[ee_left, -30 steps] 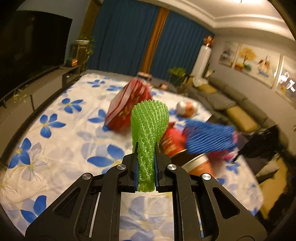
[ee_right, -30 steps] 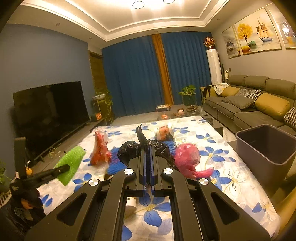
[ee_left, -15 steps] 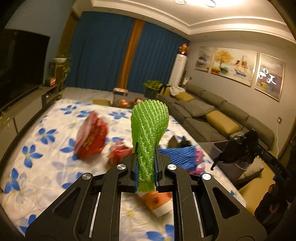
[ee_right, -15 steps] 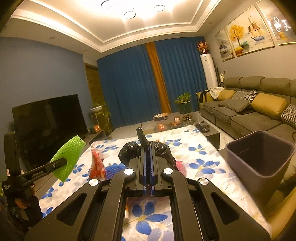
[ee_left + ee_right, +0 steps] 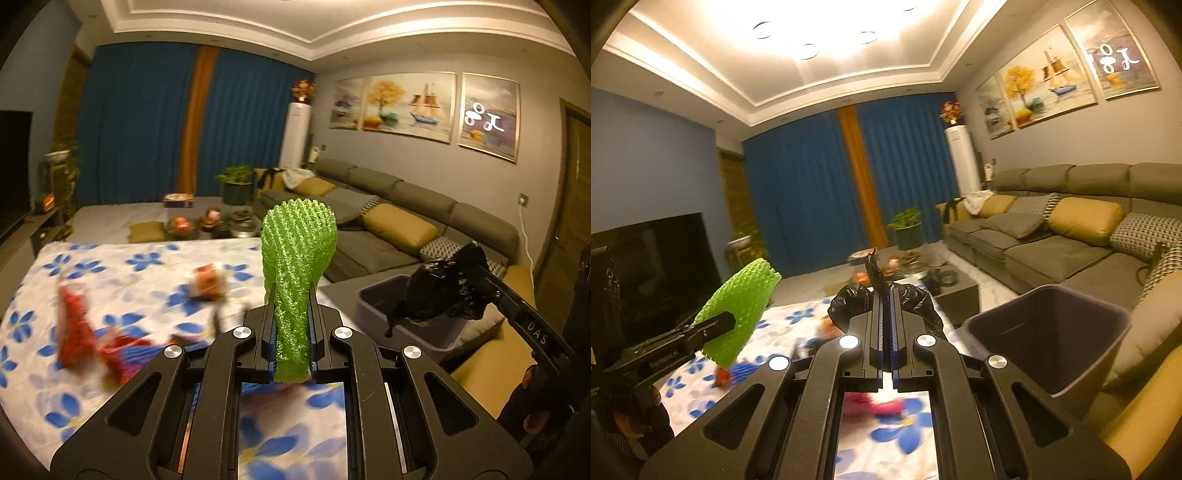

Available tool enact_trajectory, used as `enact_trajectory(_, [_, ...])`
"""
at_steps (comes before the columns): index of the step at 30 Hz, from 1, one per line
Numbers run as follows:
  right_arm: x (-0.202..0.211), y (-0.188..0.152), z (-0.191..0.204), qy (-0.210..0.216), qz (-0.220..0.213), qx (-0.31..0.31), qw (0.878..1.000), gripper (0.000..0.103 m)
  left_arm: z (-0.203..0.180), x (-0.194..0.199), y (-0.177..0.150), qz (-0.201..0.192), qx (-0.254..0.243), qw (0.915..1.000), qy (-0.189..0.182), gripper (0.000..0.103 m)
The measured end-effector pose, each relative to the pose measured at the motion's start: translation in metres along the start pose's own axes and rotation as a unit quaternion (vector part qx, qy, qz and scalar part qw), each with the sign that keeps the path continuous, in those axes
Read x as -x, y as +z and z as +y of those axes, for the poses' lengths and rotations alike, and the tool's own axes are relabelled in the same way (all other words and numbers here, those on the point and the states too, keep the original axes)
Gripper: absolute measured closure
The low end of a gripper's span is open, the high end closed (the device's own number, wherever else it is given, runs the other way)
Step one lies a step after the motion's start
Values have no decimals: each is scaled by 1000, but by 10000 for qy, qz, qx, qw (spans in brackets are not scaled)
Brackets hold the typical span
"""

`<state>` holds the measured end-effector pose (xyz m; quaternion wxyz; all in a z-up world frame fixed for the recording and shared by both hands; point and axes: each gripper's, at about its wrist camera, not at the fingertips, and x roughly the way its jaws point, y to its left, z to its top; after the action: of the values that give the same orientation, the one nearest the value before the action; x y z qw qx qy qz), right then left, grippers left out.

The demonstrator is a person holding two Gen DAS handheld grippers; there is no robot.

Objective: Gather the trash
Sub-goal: 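Lift the green sleeve with the left tool toward the bin while the right carries the bag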

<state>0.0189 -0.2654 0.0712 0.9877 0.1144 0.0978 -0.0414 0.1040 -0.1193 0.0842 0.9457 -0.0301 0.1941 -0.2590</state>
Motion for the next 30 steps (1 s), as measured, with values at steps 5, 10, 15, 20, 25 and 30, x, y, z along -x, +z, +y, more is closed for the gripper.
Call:
enact_trajectory(5, [0, 10, -34, -561, -186, -9, 9983, 99, -48, -39, 11, 34, -196, 9989, -416, 91])
enact_trajectory(10, [-10, 13, -66, -1029, -203, -80, 9945, 99, -90, -76, 14, 56, -386, 9965, -736, 91])
enact_trajectory(15, [-16, 8, -93, -1242, -170, -204, 9919, 99, -114, -108, 7, 114, -535, 9943, -912, 91])
enact_trajectory(20, [-26, 6, -108, -1362, -62, -240, 9904, 99, -134, -139, -2, 295, -563, 9919, -1096, 91])
enact_trajectory(25, [-37, 6, -121, -1447, 19, -280, 9891, 99, -149, -162, -9, 358, -592, 9895, -1270, 91])
enact_trajectory(30, [-48, 6, -132, -1497, 86, -348, 9881, 99, -161, -179, -10, 429, -574, 9882, -1354, 90])
